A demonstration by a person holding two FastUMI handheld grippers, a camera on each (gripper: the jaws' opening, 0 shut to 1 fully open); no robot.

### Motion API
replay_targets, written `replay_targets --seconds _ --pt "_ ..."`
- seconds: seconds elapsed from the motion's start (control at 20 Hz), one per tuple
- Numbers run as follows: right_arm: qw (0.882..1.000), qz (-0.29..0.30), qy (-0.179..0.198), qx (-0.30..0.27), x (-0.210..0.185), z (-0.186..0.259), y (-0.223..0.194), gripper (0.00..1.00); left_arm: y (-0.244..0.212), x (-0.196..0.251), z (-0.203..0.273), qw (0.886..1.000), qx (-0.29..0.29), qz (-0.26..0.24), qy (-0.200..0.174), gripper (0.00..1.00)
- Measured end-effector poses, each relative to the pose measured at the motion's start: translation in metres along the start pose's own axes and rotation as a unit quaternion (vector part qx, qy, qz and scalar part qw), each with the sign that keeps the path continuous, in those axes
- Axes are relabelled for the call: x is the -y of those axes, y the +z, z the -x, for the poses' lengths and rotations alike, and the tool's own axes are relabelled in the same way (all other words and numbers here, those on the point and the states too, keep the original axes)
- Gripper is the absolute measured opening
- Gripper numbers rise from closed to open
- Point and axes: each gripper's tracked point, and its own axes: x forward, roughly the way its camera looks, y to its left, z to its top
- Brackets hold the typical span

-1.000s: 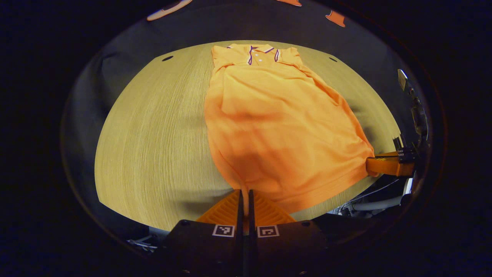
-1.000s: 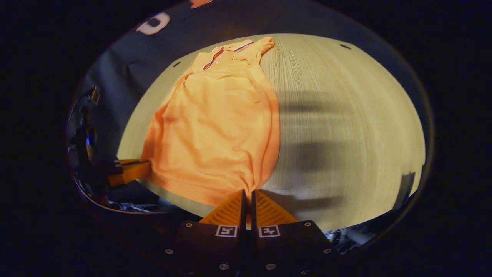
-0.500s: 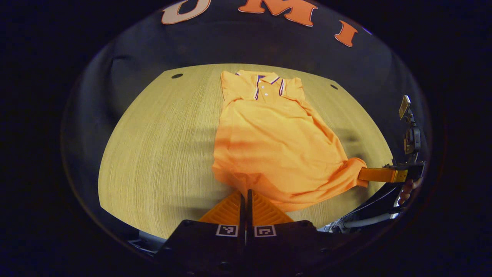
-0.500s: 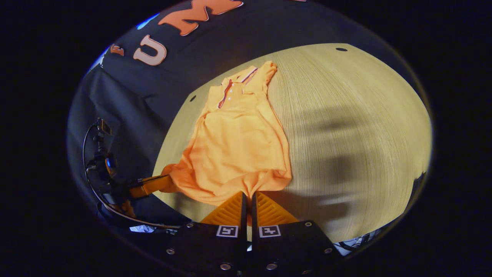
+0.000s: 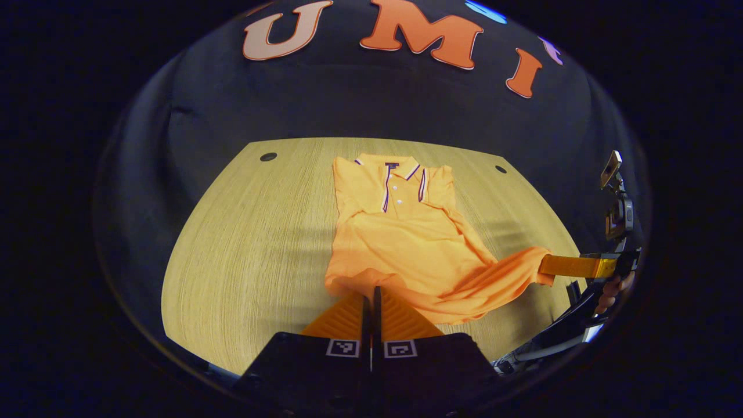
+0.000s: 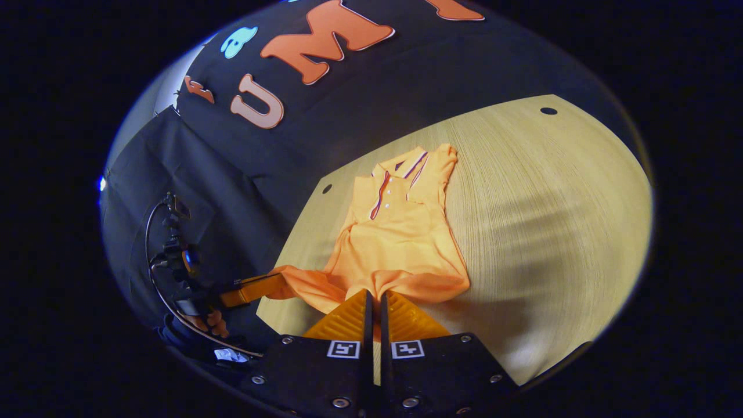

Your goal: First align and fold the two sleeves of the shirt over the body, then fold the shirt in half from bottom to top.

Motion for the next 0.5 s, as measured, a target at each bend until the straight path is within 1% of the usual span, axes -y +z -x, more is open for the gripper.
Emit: replay_targets --seconds 0.1,0.25,0.4,0.5 --pt "1.0 -0.002 -0.026 0.009 0.007 -0.008 0.015 0.06 0.021 -0.002 -0.008 1.0 0.009 -0.004 -0.012 0.01" --pt "0.999 0.003 -0.028 0.032 -0.002 -0.017 0.051 0.06 0.047 -0.009 -0.022 1.0 0.01 -0.023 -0.019 0.01" --pt "0.998 0.006 -0.038 0.05 -0.006 -0.032 0.086 0.06 0.081 -0.016 -0.04 0.999 0.021 -0.036 -0.025 0.01" --pt "0.997 0.005 -0.054 0.057 -0.003 -0.043 0.106 0.06 0.101 -0.022 -0.055 0.999 0.026 -0.035 -0.028 0.01"
